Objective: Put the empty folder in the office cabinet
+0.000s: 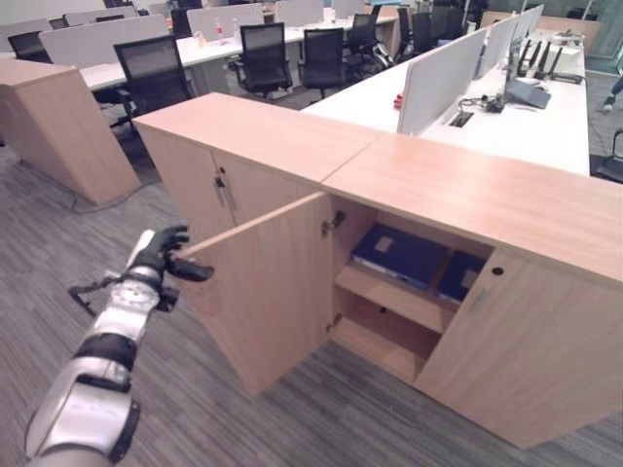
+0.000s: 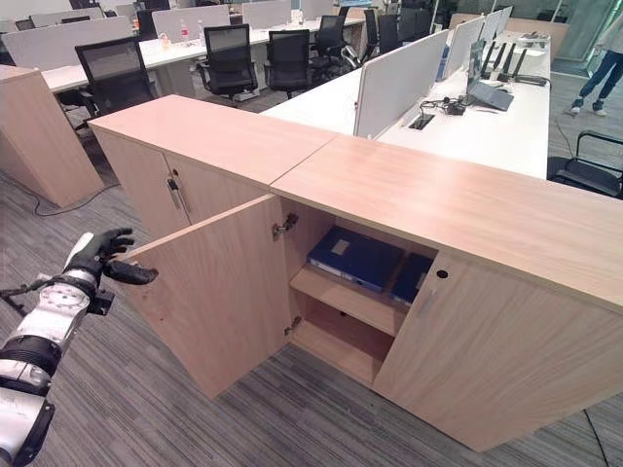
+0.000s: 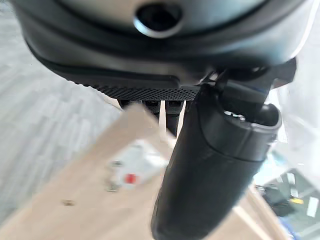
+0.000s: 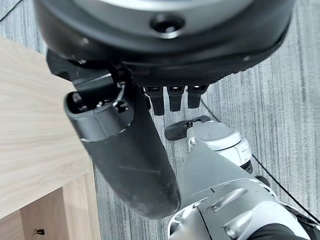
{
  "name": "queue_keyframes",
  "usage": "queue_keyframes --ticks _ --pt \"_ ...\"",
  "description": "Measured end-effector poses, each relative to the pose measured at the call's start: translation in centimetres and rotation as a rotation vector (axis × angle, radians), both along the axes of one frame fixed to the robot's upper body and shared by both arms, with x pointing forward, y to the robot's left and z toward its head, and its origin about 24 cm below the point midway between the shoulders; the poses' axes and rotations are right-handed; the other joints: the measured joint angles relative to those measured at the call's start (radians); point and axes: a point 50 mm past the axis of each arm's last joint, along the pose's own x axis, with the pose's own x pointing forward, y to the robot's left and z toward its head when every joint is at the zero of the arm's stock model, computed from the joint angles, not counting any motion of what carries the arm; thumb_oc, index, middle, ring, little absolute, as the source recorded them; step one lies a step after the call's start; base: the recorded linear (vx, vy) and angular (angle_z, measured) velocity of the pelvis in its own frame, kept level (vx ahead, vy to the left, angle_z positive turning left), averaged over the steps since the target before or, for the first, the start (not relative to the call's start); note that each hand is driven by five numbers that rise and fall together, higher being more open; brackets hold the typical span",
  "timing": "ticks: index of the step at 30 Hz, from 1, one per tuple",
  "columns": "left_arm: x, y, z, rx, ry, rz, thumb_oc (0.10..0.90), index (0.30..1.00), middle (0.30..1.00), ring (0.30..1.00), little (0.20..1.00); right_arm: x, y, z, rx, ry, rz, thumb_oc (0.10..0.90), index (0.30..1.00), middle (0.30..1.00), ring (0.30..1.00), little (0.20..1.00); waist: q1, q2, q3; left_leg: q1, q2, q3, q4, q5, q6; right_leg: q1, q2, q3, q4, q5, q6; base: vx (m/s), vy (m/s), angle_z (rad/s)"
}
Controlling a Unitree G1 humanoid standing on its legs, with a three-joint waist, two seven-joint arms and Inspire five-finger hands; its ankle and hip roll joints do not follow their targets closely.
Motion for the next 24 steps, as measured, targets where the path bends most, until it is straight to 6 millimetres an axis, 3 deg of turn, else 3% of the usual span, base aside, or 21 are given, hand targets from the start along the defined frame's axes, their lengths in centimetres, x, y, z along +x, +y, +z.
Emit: queue_keyframes --ticks 6,10,11,16,17,24 --pt "0.3 -2.7 -1.1 -0.086 -0.038 -0.055 0.800 0.900 0.900 0.900 0.900 0.2 0.3 -0.1 0.006 -0.004 -0.002 0.800 0.900 0.900 0.900 0.900 0.021 0.007 -0.004 0.003 -0.005 0.003 0.000 -0.001 0.002 0.000 -0.005 0.009 0.000 0.004 0.002 0.00 -0.001 -0.01" --pt "-1.8 -6.8 -2.0 -0.177 -0.134 -0.218 0.800 0.900 0.900 0.900 0.900 0.0 0.3 -0.1 0.005 -0.005 -0.035 0.800 0.900 0.900 0.900 0.900 0.040 0.011 -0.008 0.005 -0.008 0.007 0.000 -0.004 0.005 0.002 -0.006 0.016 -0.003 0.010 0.003 -0.01 -0.003 -0.03" --pt "-3.6 -8.3 -2.3 -0.246 -0.191 -0.275 0.800 0.900 0.900 0.900 0.900 0.0 0.3 -0.1 0.005 -0.009 -0.041 0.800 0.900 0.900 0.900 0.900 0.044 0.012 -0.008 0.008 -0.010 0.009 0.000 -0.005 0.005 0.004 -0.006 0.019 -0.009 0.011 0.005 -0.02 -0.010 -0.04" --pt "-6.6 -12.3 -4.2 -0.478 -0.203 -0.402 0.800 0.900 0.900 0.900 0.900 -0.5 0.2 -0.1 -0.002 0.002 -0.075 0.800 0.900 0.900 0.900 0.900 0.080 0.014 -0.018 0.019 -0.015 0.004 0.000 -0.011 0.006 0.026 -0.009 0.015 -0.025 0.015 0.010 -0.01 -0.011 0.02" --pt "-7.2 -12.7 -4.9 -0.495 -0.170 -0.432 0.800 0.900 0.900 0.900 0.900 0.3 0.2 -0.1 -0.004 -0.009 -0.075 0.800 0.900 0.900 0.900 0.900 0.084 0.018 -0.018 0.018 -0.015 -0.004 -0.004 -0.012 0.005 0.028 -0.009 0.011 -0.028 0.016 0.012 -0.04 -0.029 0.04" --pt "-7.1 -14.8 -4.9 -0.398 -0.085 -0.620 0.800 0.900 0.900 0.900 0.900 1.2 -0.3 0.0 -0.019 -0.024 -0.081 0.800 0.900 0.900 0.900 0.900 0.081 0.013 -0.020 0.010 -0.013 -0.017 -0.005 -0.016 -0.002 0.030 -0.009 -0.003 -0.043 0.019 0.018 -0.02 -0.010 0.04"
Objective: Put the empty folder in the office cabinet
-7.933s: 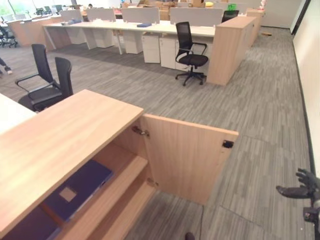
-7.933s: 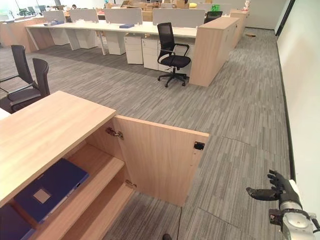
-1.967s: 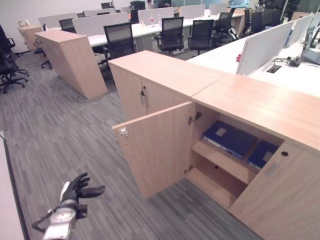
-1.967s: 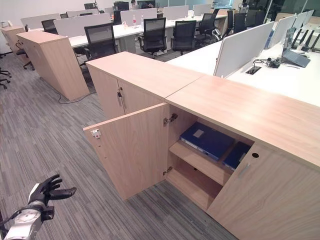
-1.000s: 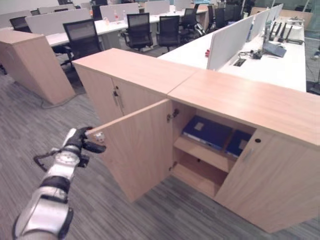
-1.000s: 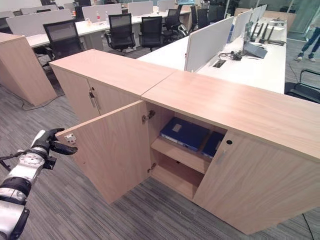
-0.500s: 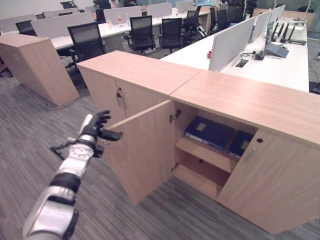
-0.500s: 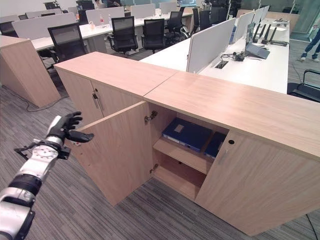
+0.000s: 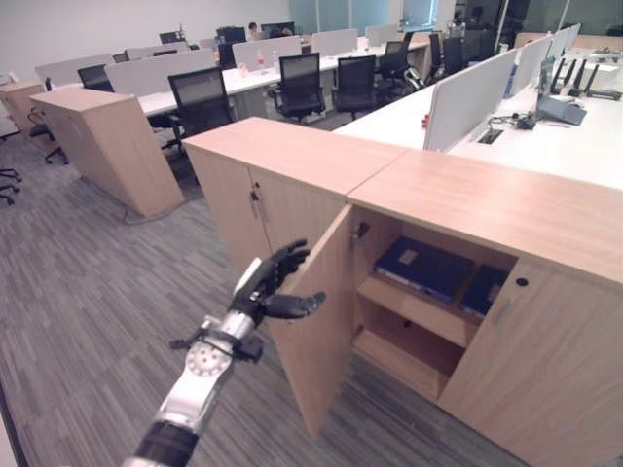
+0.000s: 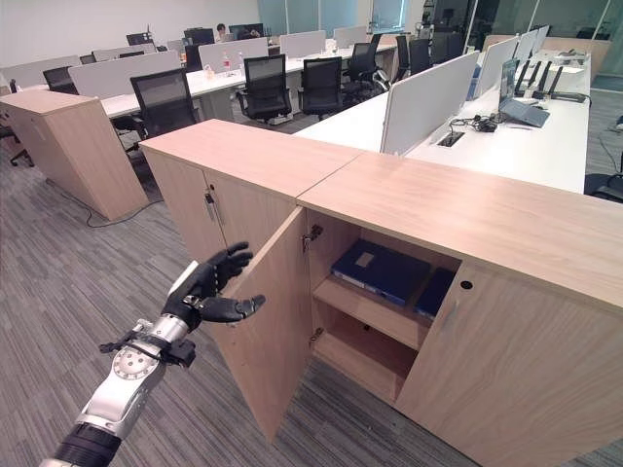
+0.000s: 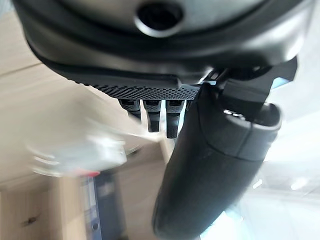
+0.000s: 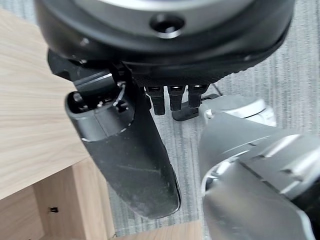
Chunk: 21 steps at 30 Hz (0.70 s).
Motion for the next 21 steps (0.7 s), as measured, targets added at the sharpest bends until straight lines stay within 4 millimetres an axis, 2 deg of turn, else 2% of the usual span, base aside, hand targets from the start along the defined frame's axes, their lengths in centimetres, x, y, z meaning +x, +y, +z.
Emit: queue_keyframes --ticks 3,4,7,9,11,12,13,15,17,21 --pt "-0.5 -0.6 1.0 0.078 -0.029 -0.092 0.800 0.900 0.900 0.900 0.900 -0.3 -0.4 0.1 -0.010 0.008 -0.007 0.800 0.900 0.900 0.900 0.900 -0.002 -0.006 0.000 -0.008 0.000 0.000 0.000 0.002 0.000 0.002 0.003 -0.001 -0.007 0.007 0.000 0.00 0.000 0.00" --pt "-0.8 -1.3 1.5 0.081 -0.036 -0.131 0.800 0.900 0.900 0.900 0.900 -0.6 -0.5 0.2 -0.010 0.015 -0.012 0.800 0.900 0.900 0.900 0.900 -0.003 -0.008 0.000 -0.010 -0.001 -0.003 0.000 0.009 0.010 0.003 0.005 -0.002 -0.013 0.017 -0.010 -0.01 -0.016 0.04" --pt "-1.3 -2.6 1.8 0.005 -0.014 -0.180 0.800 0.900 0.900 0.900 0.900 -0.8 -0.2 0.1 0.006 0.014 -0.041 0.800 0.900 0.900 0.900 0.900 -0.003 -0.011 0.000 -0.009 -0.003 -0.007 0.005 0.012 0.012 0.006 0.005 -0.005 -0.012 0.018 -0.009 -0.02 -0.021 0.03" --pt "-1.4 -4.7 1.6 -0.148 0.049 -0.218 0.800 0.900 0.900 0.900 0.900 -0.4 0.4 -0.1 0.018 -0.012 -0.091 0.800 0.900 0.900 0.900 0.900 -0.003 -0.016 0.005 -0.012 -0.004 -0.014 0.005 0.012 0.012 0.006 0.004 -0.013 -0.012 0.016 -0.007 -0.02 -0.026 0.11" --pt "-1.5 -5.8 1.4 -0.206 0.084 -0.247 0.800 0.900 0.900 0.900 0.900 0.0 1.0 -0.3 0.035 -0.026 -0.116 0.800 0.900 0.900 0.900 0.900 -0.002 -0.022 0.009 -0.013 -0.005 -0.019 0.005 0.012 0.012 0.008 0.004 -0.014 -0.012 0.016 -0.007 -0.02 -0.026 0.08" --pt "-1.4 -6.9 1.5 -0.255 0.106 -0.280 0.800 0.900 0.900 0.900 0.900 0.8 1.5 -0.5 0.043 -0.045 -0.117 0.800 0.900 0.900 0.900 0.900 -0.005 -0.025 0.011 -0.013 -0.005 -0.018 0.005 0.012 0.012 0.006 0.003 -0.014 -0.012 0.015 -0.007 -0.02 -0.029 0.08" --pt "-1.0 -8.9 1.8 -0.248 0.123 -0.341 0.800 0.900 0.900 0.900 0.900 1.4 2.2 -0.7 0.055 -0.057 -0.133 0.800 0.900 0.900 0.900 0.900 -0.004 -0.032 0.016 -0.020 -0.008 -0.026 0.005 0.014 0.014 0.006 0.000 -0.026 -0.010 0.014 -0.005 -0.01 -0.023 0.09" --pt "-1.0 -10.3 2.2 -0.270 0.138 -0.410 0.800 0.900 0.900 0.900 0.900 2.4 2.8 -0.8 0.071 -0.077 -0.132 0.800 0.900 0.900 0.900 0.900 -0.019 -0.033 0.020 -0.024 -0.009 -0.028 0.005 0.014 0.015 0.004 -0.002 -0.029 -0.011 0.014 -0.005 -0.02 -0.030 0.08" --pt "-2.2 -13.1 2.7 -0.279 0.158 -0.553 0.800 0.900 0.900 0.900 0.900 3.1 3.7 -0.9 0.094 -0.097 -0.146 0.800 0.900 0.900 0.900 0.900 -0.038 -0.035 0.028 -0.025 -0.010 -0.026 0.005 0.015 0.015 0.001 -0.002 -0.028 -0.011 0.014 -0.004 -0.01 -0.019 0.00" --pt "-4.1 -16.6 3.5 -0.309 0.177 -0.739 0.800 0.900 0.900 0.900 0.900 3.6 4.3 -1.0 0.103 -0.099 -0.142 0.800 0.900 0.900 0.900 0.900 -0.081 -0.026 0.046 -0.024 -0.008 -0.018 0.005 0.014 0.015 0.000 0.000 -0.023 -0.011 0.013 -0.004 -0.01 -0.031 -0.08"
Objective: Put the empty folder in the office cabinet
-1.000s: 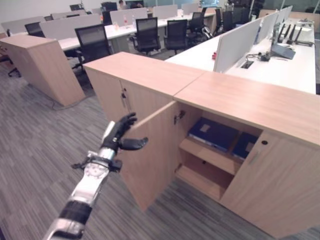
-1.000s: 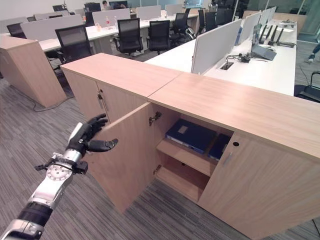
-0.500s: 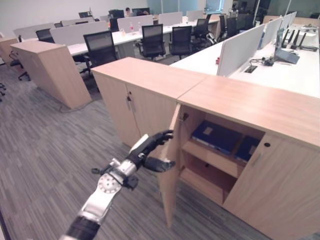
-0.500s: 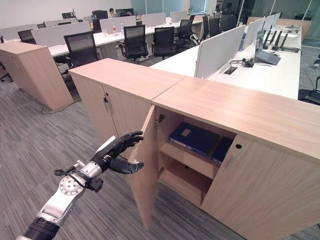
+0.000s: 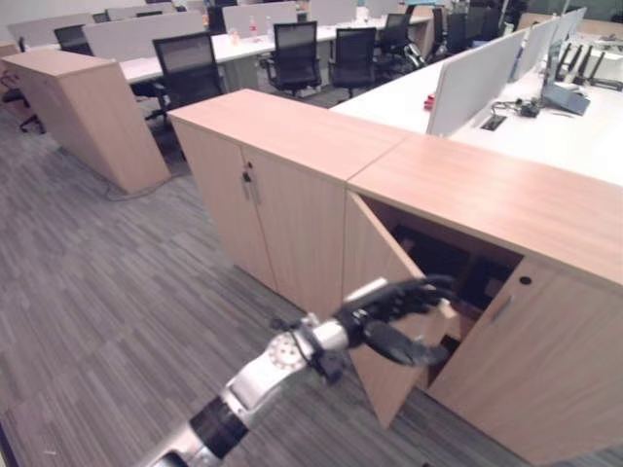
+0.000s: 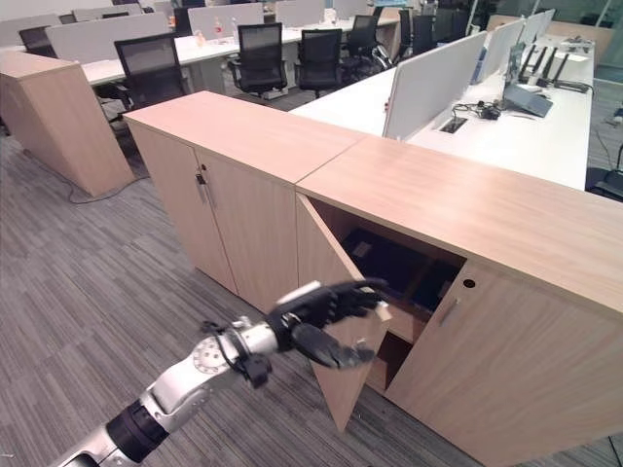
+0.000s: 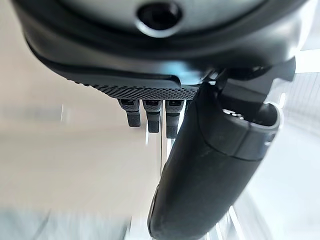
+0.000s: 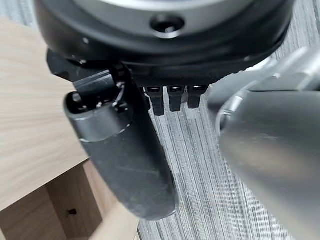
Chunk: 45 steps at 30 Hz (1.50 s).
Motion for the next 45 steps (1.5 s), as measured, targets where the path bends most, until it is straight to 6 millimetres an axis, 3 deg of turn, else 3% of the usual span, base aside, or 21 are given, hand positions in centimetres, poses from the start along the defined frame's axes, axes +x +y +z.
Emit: queue_keyframes --ticks 4,6,12,17,22,26,27,30,33,34,35,37,39,42,43,44,45 --pt "0.5 -1.6 2.4 -0.050 -0.075 -0.025 0.800 0.900 0.900 0.900 0.900 0.1 -0.2 0.0 -0.016 0.014 0.013 0.800 0.900 0.900 0.900 0.900 -0.031 0.006 0.018 0.001 0.007 0.018 0.000 -0.001 -0.001 -0.011 0.007 0.021 0.000 0.003 -0.003 -0.01 -0.038 -0.13" --pt "0.8 -1.9 3.9 -0.070 -0.130 -0.026 0.800 0.900 0.900 0.900 0.900 -0.8 -0.2 0.0 -0.025 0.042 0.030 0.800 0.900 0.900 0.900 0.900 -0.035 0.012 0.021 0.002 0.011 0.023 0.000 -0.001 -0.002 -0.015 0.010 0.025 0.000 0.003 -0.004 -0.01 -0.065 -0.09" --pt "1.5 -0.6 6.0 -0.128 -0.290 0.055 0.800 0.900 0.900 0.900 0.900 -1.9 -0.4 0.0 -0.037 0.035 0.040 0.800 0.900 0.900 0.900 0.900 -0.048 0.011 0.025 0.017 0.026 0.061 0.000 -0.008 -0.012 -0.029 0.022 0.061 -0.001 -0.005 -0.005 0.00 -0.074 -0.19" --pt "1.5 1.0 5.9 -0.093 -0.336 0.065 0.800 0.900 0.900 0.900 0.900 -2.5 -0.5 0.0 -0.032 0.021 0.046 0.800 0.900 0.900 0.900 0.900 -0.072 0.007 0.027 0.030 0.050 0.105 0.000 -0.012 -0.023 -0.046 0.046 0.104 -0.002 -0.002 -0.014 0.01 -0.127 -0.27" --pt "0.8 3.1 2.6 -0.046 -0.217 0.091 0.800 0.900 0.900 0.900 0.900 -3.1 -0.6 0.1 -0.030 0.027 0.085 0.800 0.900 0.900 0.900 0.900 -0.103 0.012 0.023 0.038 0.098 0.146 0.000 -0.004 -0.049 -0.066 0.095 0.140 -0.002 -0.011 -0.040 0.03 -0.162 -0.28" --pt "0.1 4.5 -0.3 0.011 -0.109 0.115 0.800 0.900 0.900 0.900 0.900 -3.3 -0.6 0.1 -0.030 0.034 0.113 0.800 0.900 0.900 0.900 0.900 -0.103 0.023 0.022 0.051 0.138 0.156 0.000 0.004 -0.061 -0.065 0.137 0.160 -0.002 -0.026 -0.062 0.06 -0.174 -0.20" --pt "-0.4 5.5 -1.9 -0.005 -0.011 0.159 0.800 0.900 0.900 0.900 0.900 -2.8 -0.6 0.1 -0.030 0.025 0.127 0.800 0.900 0.900 0.900 0.900 -0.105 0.033 0.021 0.057 0.158 0.158 0.000 0.010 -0.071 -0.064 0.158 0.165 -0.003 -0.032 -0.074 0.07 -0.164 -0.18" --pt "-1.3 7.5 -4.2 -0.034 0.146 0.248 0.800 0.900 0.900 0.900 0.900 -2.5 -0.6 0.1 -0.035 0.016 0.134 0.800 0.900 0.900 0.900 0.900 -0.082 0.047 0.019 0.079 0.189 0.167 0.004 0.025 -0.086 -0.062 0.195 0.190 -0.003 -0.043 -0.097 0.05 -0.172 -0.34" --pt "-2.2 10.8 -7.0 -0.063 0.308 0.402 0.800 0.900 0.900 0.900 0.900 -1.8 -0.6 0.1 -0.035 -0.009 0.137 0.800 0.900 0.900 0.900 0.900 -0.045 0.041 0.023 0.078 0.231 0.116 0.099 0.038 -0.082 -0.063 0.218 0.225 0.022 -0.069 -0.136 0.00 -0.058 -0.46" --pt "-2.6 12.0 -7.7 -0.056 0.337 0.460 0.800 0.900 0.900 0.900 0.900 -1.7 -0.7 0.2 -0.036 -0.013 0.137 0.800 0.900 0.900 0.900 0.900 -0.014 0.032 0.024 0.065 0.237 0.065 0.153 0.045 -0.078 -0.062 0.220 0.254 0.024 -0.069 -0.152 -0.05 0.019 -0.55" --pt "-2.7 13.3 -8.2 -0.026 0.353 0.507 0.800 0.900 0.900 0.900 0.900 -1.4 -1.1 0.3 -0.047 -0.022 0.141 0.800 0.900 0.900 0.900 0.900 0.007 0.012 0.033 0.011 0.243 -0.048 0.231 0.052 -0.104 -0.040 0.207 0.263 0.017 -0.045 -0.178 -0.05 0.040 -0.21" --pt "-2.9 13.8 -8.6 -0.001 0.353 0.520 0.800 0.900 0.900 0.900 0.900 -1.3 -2.0 0.5 -0.073 -0.021 0.142 0.800 0.900 0.900 0.900 0.900 0.023 0.013 0.034 -0.023 0.172 -0.166 0.208 -0.013 -0.119 -0.043 0.191 0.270 0.017 -0.049 -0.185 -0.02 0.052 0.08" --pt "-3.2 14.4 -9.3 0.030 0.377 0.535 0.800 0.900 0.900 0.900 0.900 -1.0 -3.1 0.8 -0.104 -0.022 0.144 0.800 0.900 0.900 0.900 0.900 0.054 0.006 0.044 -0.037 0.044 -0.215 0.102 -0.039 -0.092 -0.044 0.168 0.290 0.009 -0.042 -0.177 -0.02 0.082 -0.20" --pt "-3.9 15.4 -11.2 0.098 0.408 0.572 0.800 0.900 0.900 0.900 0.900 1.0 -3.3 1.1 -0.117 -0.068 0.149 0.800 0.900 0.900 0.900 0.900 0.056 0.015 0.063 -0.066 -0.024 -0.245 0.071 -0.037 -0.052 -0.038 0.176 0.302 -0.004 -0.048 -0.171 0.03 0.065 -0.28" --pt "-4.3 15.8 -11.9 0.141 0.421 0.581 0.800 0.900 0.900 0.900 0.900 1.5 -3.2 1.1 -0.116 -0.081 0.149 0.800 0.900 0.900 0.900 0.900 0.055 0.025 0.069 -0.067 -0.021 -0.236 0.063 -0.029 -0.041 -0.033 0.188 0.302 -0.007 -0.050 -0.167 0.09 0.152 -0.48" --pt "-5.6 16.9 -14.3 0.254 0.486 0.606 0.800 0.900 0.900 0.900 0.900 1.7 -2.9 1.0 -0.112 -0.086 0.148 0.800 0.900 0.900 0.900 0.900 0.054 0.053 0.071 -0.047 -0.004 -0.217 0.041 0.000 0.024 -0.013 0.212 0.309 -0.005 -0.058 -0.156 0.06 0.120 -0.45" --pt "-6.4 17.6 -15.6 0.310 0.524 0.632 0.800 0.900 0.900 0.900 0.900 1.7 -2.6 1.0 -0.105 -0.086 0.147 0.800 0.900 0.900 0.900 0.900 0.055 0.055 0.070 -0.027 -0.008 -0.199 0.016 -0.001 0.024 -0.010 0.204 0.306 -0.004 -0.067 -0.143 0.05 0.122 -0.45"
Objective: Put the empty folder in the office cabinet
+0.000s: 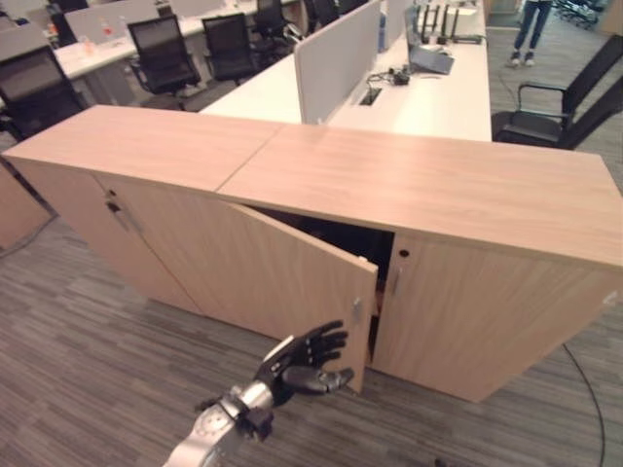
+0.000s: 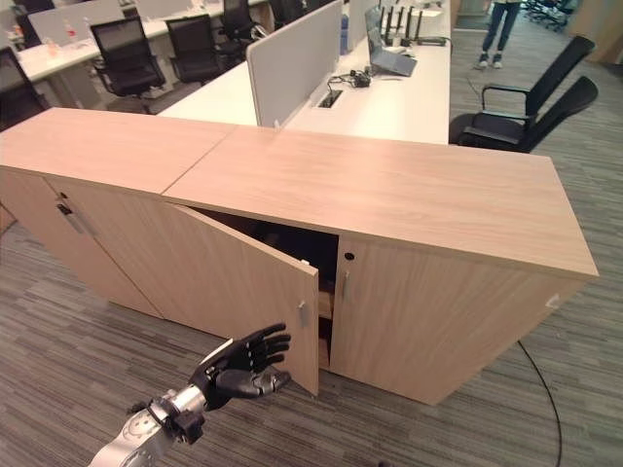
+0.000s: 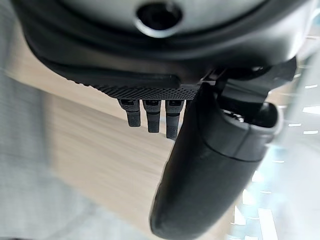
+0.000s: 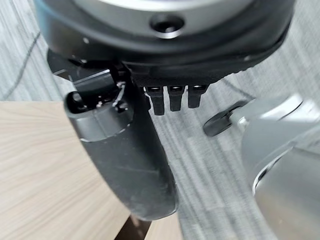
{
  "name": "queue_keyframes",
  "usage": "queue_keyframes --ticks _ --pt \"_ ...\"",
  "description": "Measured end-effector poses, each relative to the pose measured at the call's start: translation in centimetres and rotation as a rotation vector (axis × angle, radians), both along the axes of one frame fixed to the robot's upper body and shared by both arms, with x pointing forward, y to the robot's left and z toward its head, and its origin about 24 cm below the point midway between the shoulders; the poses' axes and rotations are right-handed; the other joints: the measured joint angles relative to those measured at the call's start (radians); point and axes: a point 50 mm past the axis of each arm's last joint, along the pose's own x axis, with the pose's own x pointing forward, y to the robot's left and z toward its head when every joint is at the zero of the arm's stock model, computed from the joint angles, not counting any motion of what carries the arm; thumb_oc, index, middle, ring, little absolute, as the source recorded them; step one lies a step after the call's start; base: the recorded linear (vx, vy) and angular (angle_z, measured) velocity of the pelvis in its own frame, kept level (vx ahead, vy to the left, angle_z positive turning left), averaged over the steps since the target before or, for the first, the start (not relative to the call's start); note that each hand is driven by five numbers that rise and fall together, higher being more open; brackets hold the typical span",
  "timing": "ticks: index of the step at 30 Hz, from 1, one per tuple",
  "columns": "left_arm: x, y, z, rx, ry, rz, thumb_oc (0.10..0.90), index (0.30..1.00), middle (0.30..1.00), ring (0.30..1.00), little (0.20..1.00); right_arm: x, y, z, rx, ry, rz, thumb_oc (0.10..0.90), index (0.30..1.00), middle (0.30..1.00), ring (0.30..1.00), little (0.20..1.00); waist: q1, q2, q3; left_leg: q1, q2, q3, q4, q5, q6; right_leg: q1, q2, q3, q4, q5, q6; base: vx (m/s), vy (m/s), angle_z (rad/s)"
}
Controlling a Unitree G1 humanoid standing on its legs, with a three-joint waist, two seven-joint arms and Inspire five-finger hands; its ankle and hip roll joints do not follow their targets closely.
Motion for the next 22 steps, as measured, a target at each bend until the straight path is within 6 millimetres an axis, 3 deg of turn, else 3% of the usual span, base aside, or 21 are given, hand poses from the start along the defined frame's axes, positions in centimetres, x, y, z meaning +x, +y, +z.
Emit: queue_keyframes --ticks 2,3,6,7,9,11,15,19,22 --pt "-1.6 1.6 -2.8 0.079 0.123 0.101 0.800 0.900 0.900 0.900 0.900 0.0 0.7 -0.2 0.024 0.000 0.001 0.800 0.900 0.900 0.900 0.900 -0.004 -0.005 -0.008 0.016 -0.012 0.021 -0.022 0.002 0.003 -0.001 -0.019 -0.014 -0.003 0.008 0.021 0.03 0.105 -0.26" --pt "-3.6 3.0 -5.4 0.171 0.261 0.207 0.800 0.900 0.900 0.900 0.900 -0.5 1.7 -0.5 0.049 0.017 0.002 0.800 0.900 0.900 0.900 0.900 -0.009 -0.015 -0.009 0.008 -0.029 0.023 -0.022 0.002 0.006 -0.008 -0.036 -0.018 -0.005 0.015 0.039 0.02 0.097 -0.07" --pt "-6.9 4.2 -8.1 0.301 0.472 0.293 0.800 0.900 0.900 0.900 0.900 -1.4 2.4 -0.8 0.070 0.059 0.009 0.800 0.900 0.900 0.900 0.900 -0.032 -0.018 -0.016 0.007 -0.044 0.023 -0.017 0.007 0.025 -0.008 -0.052 -0.027 -0.005 0.008 0.050 0.03 0.067 0.07" --pt "-9.2 4.5 -9.0 0.356 0.563 0.316 0.800 0.900 0.900 0.900 0.900 -2.3 2.7 -1.0 0.074 0.082 0.014 0.800 0.900 0.900 0.900 0.900 -0.037 -0.014 -0.021 0.006 -0.051 0.023 -0.017 0.003 0.029 -0.005 -0.055 -0.028 -0.005 0.008 0.050 0.05 0.049 0.07" --pt "-10.8 4.5 -9.6 0.397 0.652 0.365 0.800 0.900 0.900 0.900 0.900 -2.9 2.8 -1.0 0.075 0.105 0.017 0.800 0.900 0.900 0.900 0.900 -0.039 -0.008 -0.041 0.008 -0.055 0.023 -0.017 0.003 0.030 -0.002 -0.058 -0.033 -0.005 0.004 0.056 0.05 0.060 0.09" --pt "-10.7 4.2 -9.7 0.438 0.629 0.325 0.800 0.900 0.900 0.900 0.900 -3.4 2.7 -1.0 0.066 0.125 0.022 0.800 0.900 0.900 0.900 0.900 -0.028 -0.004 -0.062 0.008 -0.055 0.024 -0.017 -0.001 0.034 -0.002 -0.057 -0.037 0.000 0.001 0.057 0.04 0.058 0.03" --pt "-10.9 3.4 -9.8 0.477 0.606 0.262 0.800 0.900 0.900 0.900 0.900 -2.3 2.6 -0.9 0.046 0.093 0.051 0.800 0.900 0.900 0.900 0.900 -0.029 -0.003 -0.100 0.015 -0.046 0.029 -0.018 -0.009 0.031 -0.002 -0.048 -0.027 0.002 0.000 0.056 0.02 0.036 -0.12" --pt "-12.9 3.3 -10.1 0.448 0.675 0.353 0.800 0.900 0.900 0.900 0.900 -2.0 2.5 -0.9 0.030 0.082 0.044 0.800 0.900 0.900 0.900 0.900 -0.027 -0.003 -0.125 0.021 -0.039 0.041 -0.022 -0.024 0.019 -0.002 -0.044 -0.012 0.001 -0.006 0.058 0.01 0.013 -0.11" --pt "-13.3 3.2 -10.1 0.429 0.689 0.397 0.800 0.900 0.900 0.900 0.900 -2.8 2.4 -0.9 0.025 0.112 0.035 0.800 0.900 0.900 0.900 0.900 -0.019 -0.004 -0.128 0.014 -0.035 0.040 -0.021 -0.024 0.020 -0.016 -0.044 -0.012 0.008 -0.011 0.049 0.00 0.000 0.00"
